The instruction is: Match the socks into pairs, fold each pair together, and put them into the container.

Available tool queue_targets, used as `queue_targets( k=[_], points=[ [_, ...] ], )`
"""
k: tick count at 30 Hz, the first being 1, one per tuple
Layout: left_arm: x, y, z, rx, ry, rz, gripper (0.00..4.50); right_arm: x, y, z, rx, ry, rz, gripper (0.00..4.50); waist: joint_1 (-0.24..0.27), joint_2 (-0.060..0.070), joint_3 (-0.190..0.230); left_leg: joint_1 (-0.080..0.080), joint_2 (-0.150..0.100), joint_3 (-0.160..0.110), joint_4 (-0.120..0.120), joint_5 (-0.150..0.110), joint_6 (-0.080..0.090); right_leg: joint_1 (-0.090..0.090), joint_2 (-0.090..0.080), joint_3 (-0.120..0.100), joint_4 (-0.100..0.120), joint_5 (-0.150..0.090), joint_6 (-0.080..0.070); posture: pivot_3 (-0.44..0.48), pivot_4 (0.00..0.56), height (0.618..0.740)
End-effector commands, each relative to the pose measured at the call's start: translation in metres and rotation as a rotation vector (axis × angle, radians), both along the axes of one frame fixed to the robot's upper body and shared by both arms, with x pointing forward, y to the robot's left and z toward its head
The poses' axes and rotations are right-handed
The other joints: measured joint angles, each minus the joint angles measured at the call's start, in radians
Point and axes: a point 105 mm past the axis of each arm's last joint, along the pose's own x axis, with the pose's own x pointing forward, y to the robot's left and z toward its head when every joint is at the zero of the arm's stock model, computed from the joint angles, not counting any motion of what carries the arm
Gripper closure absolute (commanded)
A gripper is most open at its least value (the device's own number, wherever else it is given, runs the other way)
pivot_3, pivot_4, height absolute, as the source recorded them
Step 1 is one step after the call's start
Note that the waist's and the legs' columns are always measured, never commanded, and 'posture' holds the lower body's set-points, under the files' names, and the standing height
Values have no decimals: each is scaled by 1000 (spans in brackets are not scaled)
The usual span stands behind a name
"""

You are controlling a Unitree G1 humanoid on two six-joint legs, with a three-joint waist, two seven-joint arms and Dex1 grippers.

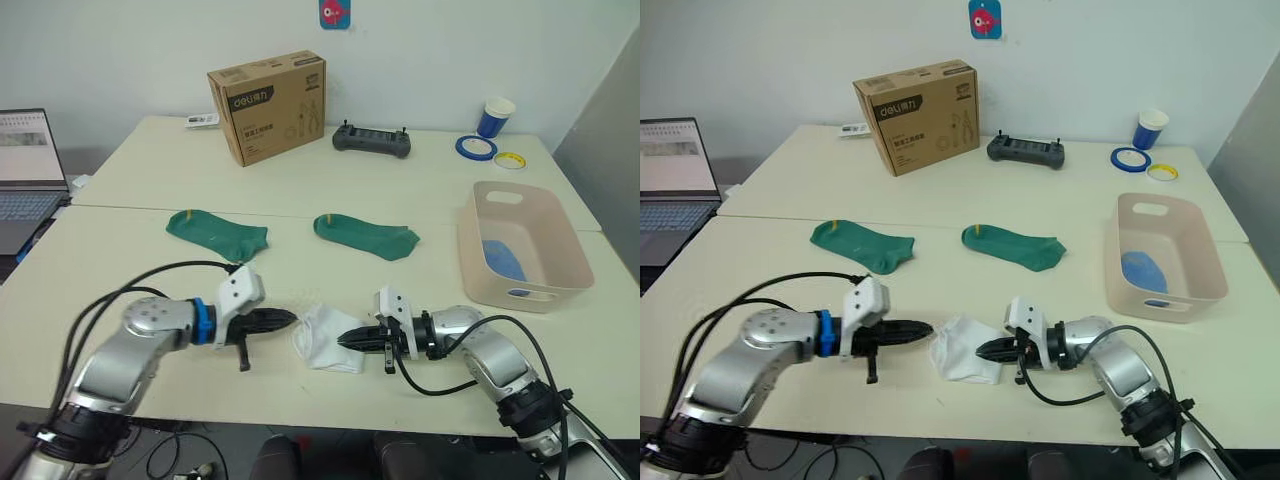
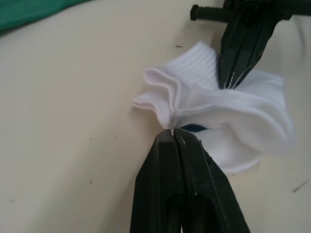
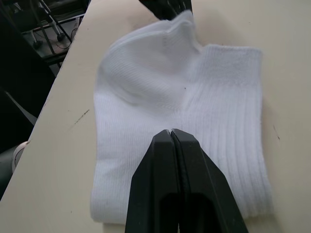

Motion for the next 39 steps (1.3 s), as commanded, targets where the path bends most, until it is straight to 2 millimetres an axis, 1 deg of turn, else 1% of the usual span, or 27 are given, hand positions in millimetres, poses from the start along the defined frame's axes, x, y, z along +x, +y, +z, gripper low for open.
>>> queue_targets(
  k=[1, 3, 5, 7, 8, 10, 13, 16, 19, 21, 24, 27, 30, 33, 36, 39],
  points=[
    [-4, -4, 25, -40, -55, -40, 4500, -1, -4, 10, 17, -34, 9, 4444, 2, 0, 0, 0, 0, 0, 0, 0, 0, 0, 0, 0, 0, 0, 0, 0, 150, 740],
    [-3, -15, 37, -94, -86, -71, 4500, -3, -6, 16, 26, -31, 16, 4444, 6, 0, 0, 0, -1, 0, 0, 0, 0, 0, -1, 0, 0, 0, 0, 0, 150, 740],
    [-6, -33, 43, -141, -99, -124, 4500, -6, -10, 29, 42, -26, 30, 4444, 13, 0, 1, 0, -1, 0, 0, 0, 0, 0, -1, 0, 0, 0, 0, 0, 150, 740],
    [-9, -46, 38, -142, -90, -160, 4500, -9, -12, 40, 53, -22, 37, 4444, 14, 0, 1, -1, -1, 0, 1, 0, 0, 0, -1, 0, 0, 0, 0, 0, 150, 740],
    [-10, -51, 32, -128, -81, -174, 4500, -9, -15, 46, 63, -16, 27, 4444, 15, 0, 1, -1, -1, 1, 1, 0, 0, 0, -1, 0, 0, 0, 0, 0, 150, 740],
    [-9, -55, 21, -91, -78, -188, 4500, -8, -19, 52, 67, 1, 1, 4444, 14, 0, 1, 0, -1, 0, 0, 0, 0, 0, -1, 0, 0, 0, 0, 0, 150, 740],
    [-6, -55, 8, -54, -62, -178, 4500, -5, -25, 55, 60, 60, -60, 4444, 12, 0, 1, 0, 0, -1, 0, 0, 0, 0, 1, 0, 0, 0, 0, 0, 150, 740],
    [-5, -39, -20, 71, -30, -155, 4500, -10, -36, 56, 37, 199, -113, 3829, 10, 0, 1, 0, 1, -1, 0, 0, 0, 0, 1, 0, 0, 0, 0, 0, 150, 740],
    [-4, -30, -31, 103, -20, -131, 4500, -6, -46, 44, -50, 247, -221, 2803, 9, 0, 1, 0, 0, 0, 0, 0, 0, 0, 1, 1, -1, 0, -1, 0, 150, 740],
    [-6, -27, -38, 111, -3, -125, 4500, -7, -48, 38, -58, 357, -269, 2112, 8, 0, 0, -1, 0, 0, 0, 0, 0, -1, 0, 0, -1, -1, -1, 0, 150, 740],
    [-8, -23, -48, 125, 15, -119, 4500, -8, -49, 34, -73, 436, -300, 2112, 7, 0, 0, -1, 0, 0, 0, 0, 0, 0, 0, 0, -1, -1, -1, 0, 150, 740],
    [-7, -20, -55, 129, 28, -95, 4500, -6, -45, 27, -65, 559, -343, 2112, 5, 0, 0, -1, 0, 0, 0, 0, 0, 0, 0, 0, -1, 0, -1, 0, 150, 740],
    [-8, -21, -55, 121, 30, -96, 4500, -2, -28, 27, 3, 675, -351, 2112, 2, -1, 0, 0, 0, 0, 0, 0, 0, 0, 0, 0, 0, 0, 0, 0, 150, 740],
    [-9, -22, -55, 121, 30, -98, 4500, 0, -20, 28, 30, 725, -358, 2112, -1, 0, 0, 0, 0, 0, 0, 0, 0, 0, 0, 0, 0, 0, 0, 0, 150, 740],
    [-8, -21, -54, 118, 28, -93, 4500, -1, -9, 25, 54, 800, -341, 2112, 0, -1, -1, 0, 0, 0, 0, 0, 0, 0, 0, 0, 0, 0, 0, 0, 150, 740],
    [-7, -18, -52, 116, 20, -83, 4500, -1, 7, 28, 81, 832, -298, 2112, -1, 0, -1, 0, 0, 0, -1, 0, 0, 0, 0, 0, 0, 0, 0, 0, 150, 740]
  ],
)
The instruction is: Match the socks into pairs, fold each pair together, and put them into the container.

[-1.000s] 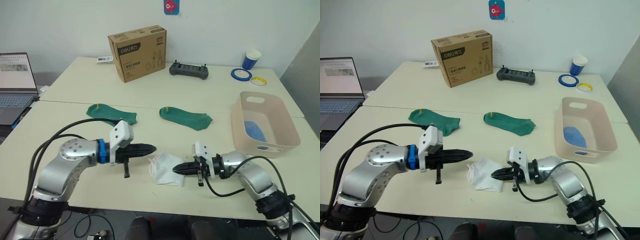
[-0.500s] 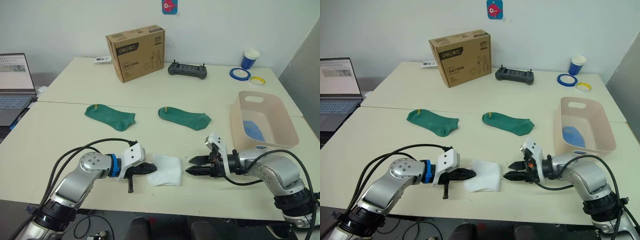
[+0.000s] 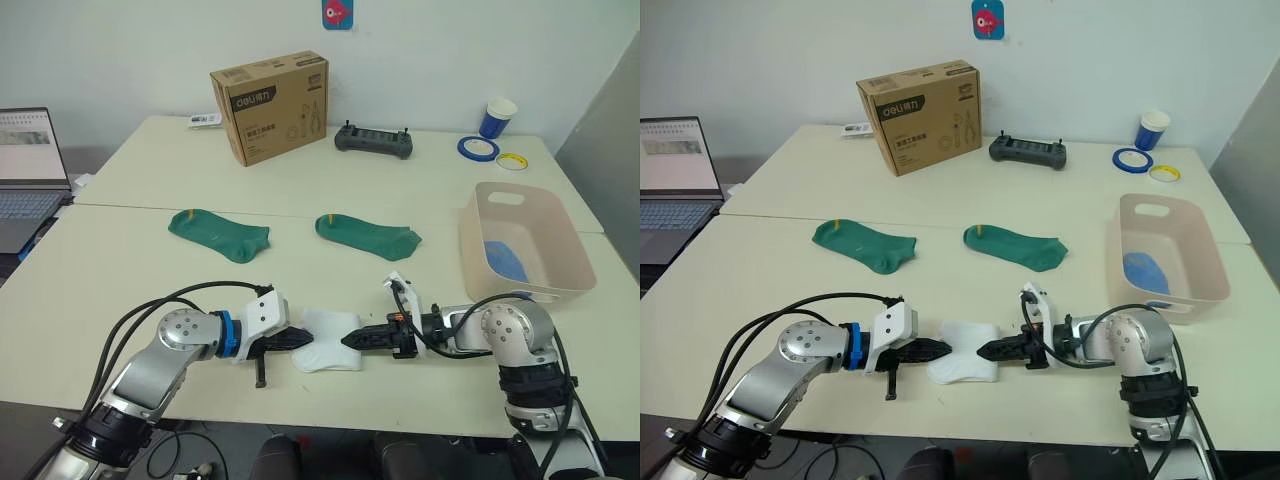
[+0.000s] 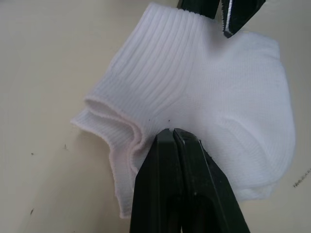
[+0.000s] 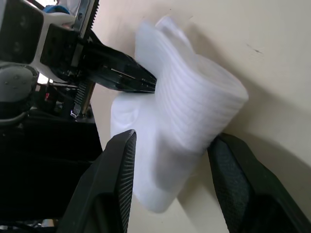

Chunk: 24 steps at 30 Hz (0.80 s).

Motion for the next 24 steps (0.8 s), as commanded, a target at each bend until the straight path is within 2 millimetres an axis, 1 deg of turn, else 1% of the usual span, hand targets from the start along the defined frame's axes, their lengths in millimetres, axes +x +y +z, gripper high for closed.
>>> queue_targets(
  k=[1, 5, 8, 11, 12, 13, 18, 24],
  points=[
    [-2, 8, -9, 30, 31, 34, 4500, 0, 17, 13, 71, -1, 34, 2112, 0, 0, 0, 0, 0, 0, 0, 0, 0, 0, 0, 0, 0, 0, 0, 0, 150, 740],
    [-3, 8, -8, 27, 29, 38, 4500, 1, 21, 13, 82, 6, 35, 2112, -2, 0, 0, 0, 0, -1, 0, 0, 0, 0, 1, 0, 0, 0, 0, 0, 150, 740],
    [-2, 6, -3, -17, 34, 59, 4500, 2, 25, 14, 94, 10, 34, 2112, -2, 0, 0, 0, 0, 0, 0, 0, 0, 0, 0, 0, 0, 0, 0, 0, 150, 740],
    [-2, 5, -1, -24, 35, 59, 4500, 4, 25, 13, 90, 1, 22, 2112, -2, 0, 0, 0, 1, -1, -1, 0, 0, 0, 1, 0, 0, 0, 0, 0, 150, 740],
    [-3, 6, -1, -22, 36, 59, 4500, 5, 24, 12, 90, 0, 17, 2474, -3, 0, 0, 0, 1, -1, -1, 0, 0, 0, 1, 0, 0, 0, 0, 0, 150, 740],
    [-3, 6, -1, -21, 37, 57, 4500, 6, 24, 12, 91, 1, 11, 2665, -3, 0, 0, 0, 1, -1, -1, 0, 0, -1, 1, 0, 0, 0, 0, 0, 150, 740],
    [-4, 6, 0, -22, 37, 50, 4500, 6, 24, 12, 96, 1, 7, 4425, -3, 0, 0, 0, 1, 0, -1, 0, 0, -1, 1, 0, 0, 0, 0, 0, 150, 740],
    [-3, 5, 9, -71, 32, 49, 4500, 6, 21, 11, 99, -5, -2, 4471, -3, 0, 0, 0, 1, 0, -1, 0, 0, -1, 1, 0, 0, 0, 0, 0, 150, 740]
  ],
)
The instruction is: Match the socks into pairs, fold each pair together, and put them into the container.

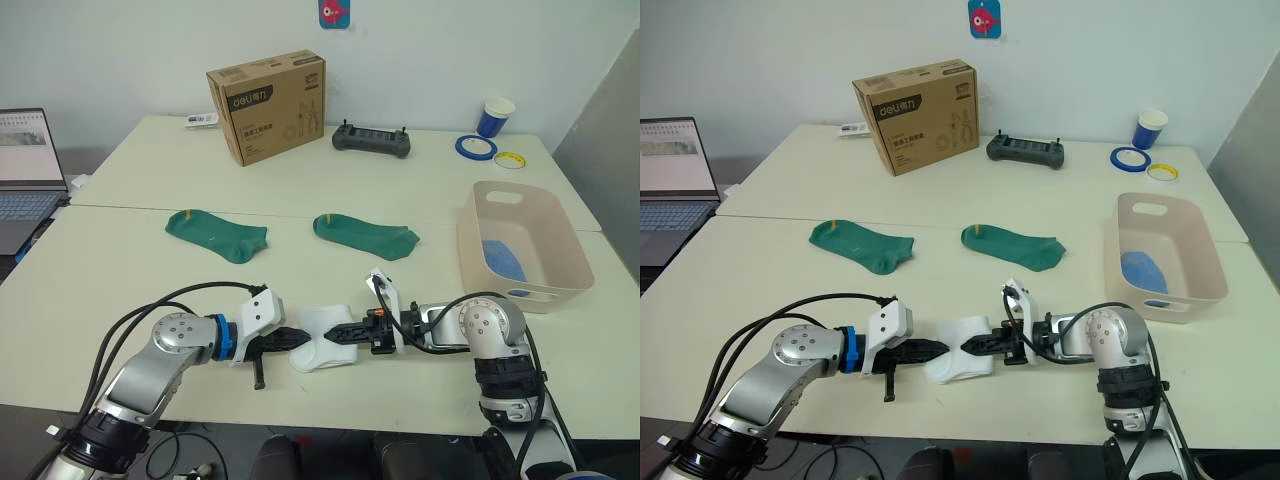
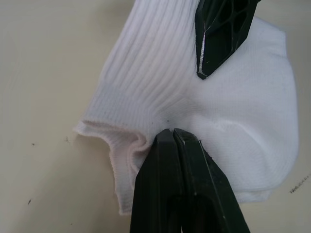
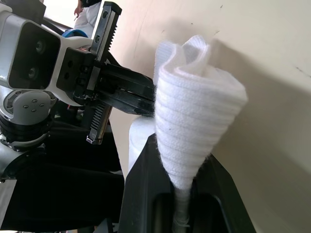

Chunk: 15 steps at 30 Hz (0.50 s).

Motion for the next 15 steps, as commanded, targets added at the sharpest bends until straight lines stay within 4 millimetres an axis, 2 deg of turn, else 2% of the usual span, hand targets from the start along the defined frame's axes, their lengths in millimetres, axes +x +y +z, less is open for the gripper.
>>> queue_targets(
  k=[1, 4, 6, 15],
  points=[
    [0, 3, 13, -43, -18, 9, 4500, 1, -3, 10, 44, -38, -10, 4471, 0, 0, 0, 0, 0, 0, 0, 0, 0, 0, 0, 0, 0, 0, 0, 0, 150, 740],
    [-5, 6, 43, -158, -23, 14, 3896, 6, -13, 25, 84, -123, -38, 4500, 1, 0, 0, -5, 0, 0, 0, 0, 0, -5, 0, 0, 0, 0, 0, 0, 150, 740],
    [-9, 7, 59, -201, -16, 20, 3310, 9, -19, 33, 105, -169, -68, 4500, 2, 0, 0, -10, 0, 0, 0, 0, 0, -10, 0, 0, 1, 0, 0, 0, 150, 740],
    [-14, 12, 98, -232, -29, 51, 310, 23, -40, 61, 154, -332, -219, 4500, 1, 0, 0, -15, 0, -1, 0, 0, 0, -15, 0, -1, 1, 1, 1, 0, 150, 740]
  ],
)
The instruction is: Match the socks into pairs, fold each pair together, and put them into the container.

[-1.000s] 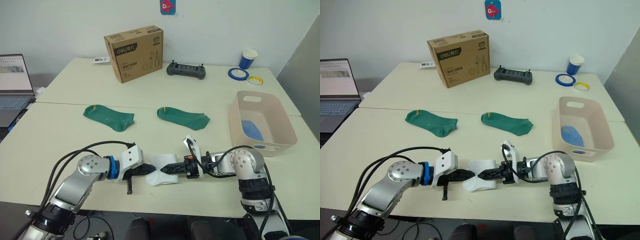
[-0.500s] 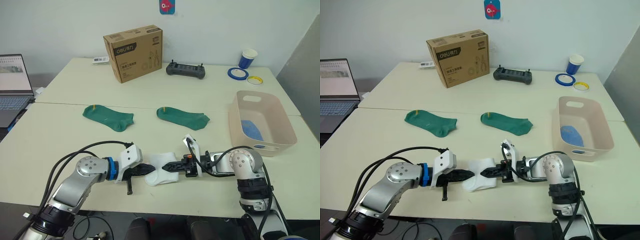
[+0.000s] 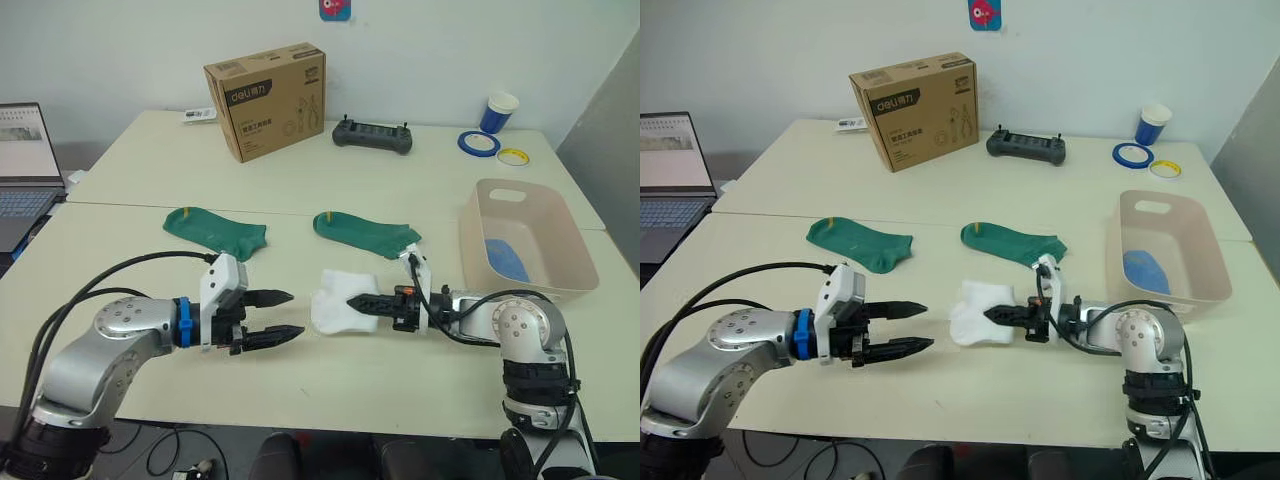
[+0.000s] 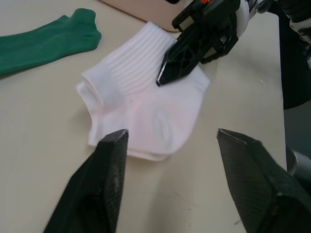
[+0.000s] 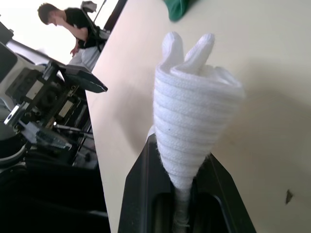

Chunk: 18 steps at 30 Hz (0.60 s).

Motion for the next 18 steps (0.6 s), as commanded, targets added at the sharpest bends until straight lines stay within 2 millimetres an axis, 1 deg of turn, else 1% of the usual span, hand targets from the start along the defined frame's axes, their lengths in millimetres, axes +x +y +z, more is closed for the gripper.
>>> queue_targets(
  k=[1, 5, 10, 12, 14, 16, 17, 18],
  points=[
    [0, -3, 24, -35, -56, 3, 20, 0, -2, 23, 60, -98, -35, 4500, 0, 0, 0, 0, 0, 0, 0, 0, 0, 0, 0, 0, 0, 0, 0, 0, 150, 740],
    [3, -5, 35, -54, -71, 21, 20, -1, -5, 33, 78, -151, -68, 4500, 0, 0, 0, 0, 0, 0, 0, 0, 0, 0, 0, 0, 0, 0, 0, 0, 150, 740],
    [8, -10, 45, -87, -97, 26, 20, -10, -5, 40, 92, -190, -65, 4500, 1, 0, 0, 0, 0, 0, 0, 0, 0, 0, 0, 0, 0, 0, 0, 0, 150, 740],
    [12, -17, 61, -147, -109, 20, 20, -7, -15, 47, 54, -248, -114, 4500, 4, 0, 0, 0, 0, 0, 0, 0, 0, 0, 0, 0, 0, 0, 0, 0, 150, 740],
    [13, -22, 70, -178, -112, 11, 20, -6, -23, 55, 34, -295, -139, 4500, 5, 0, 0, -1, -1, 0, 1, 0, 0, 0, 0, 0, 0, 1, 1, 0, 150, 740],
    [19, -35, 91, -241, -154, -4, 20, 3, -50, 86, 0, -414, -206, 4500, 6, 1, 1, -1, -1, 1, 2, 0, 0, 1, -1, 1, -1, 1, 1, 0, 150, 740],
    [21, -40, 99, -264, -168, -8, 20, 6, -59, 97, -14, -455, -229, 4500, 9, 2, 2, -1, -2, 1, 2, 0, 0, 0, -1, 1, 0, 1, 2, 0, 150, 740],
    [24, -47, 105, -283, -185, -18, 20, 11, -73, 110, -59, -511, -280, 4500, 9, 2, 3, -3, -2, 1, 4, 0, 0, 0, -1, 1, 0, 2, 3, 0, 150, 740]
  ],
)
